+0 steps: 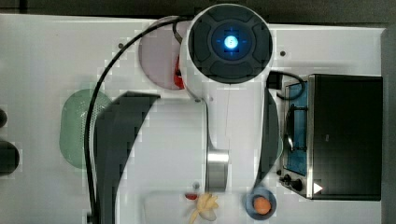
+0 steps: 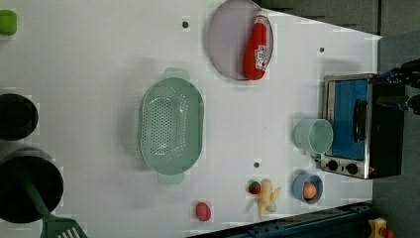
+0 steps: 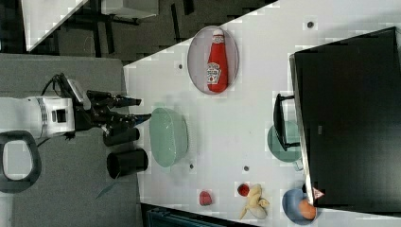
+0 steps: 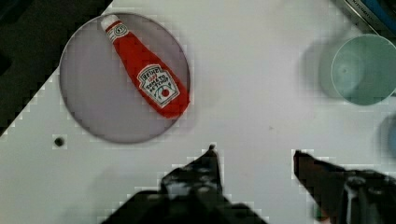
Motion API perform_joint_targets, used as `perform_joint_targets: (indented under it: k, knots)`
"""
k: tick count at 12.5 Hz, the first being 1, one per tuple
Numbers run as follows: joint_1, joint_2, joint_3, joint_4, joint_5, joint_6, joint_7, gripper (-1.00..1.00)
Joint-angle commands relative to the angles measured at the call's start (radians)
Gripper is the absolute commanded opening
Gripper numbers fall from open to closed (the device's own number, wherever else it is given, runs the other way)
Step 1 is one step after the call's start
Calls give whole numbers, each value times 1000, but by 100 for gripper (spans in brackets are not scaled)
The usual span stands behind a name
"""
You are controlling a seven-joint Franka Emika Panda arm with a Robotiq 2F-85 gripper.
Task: Drag strainer left to right.
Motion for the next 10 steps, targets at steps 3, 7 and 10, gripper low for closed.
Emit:
perform_joint_targets:
  k: [3, 7, 10]
  knots:
    - [24, -386, -53, -146, -16, -248, 14, 99]
    - [58, -342, 77, -151, 42, -217, 16, 100]
    - [66, -257, 246, -152, 43, -117, 115, 100]
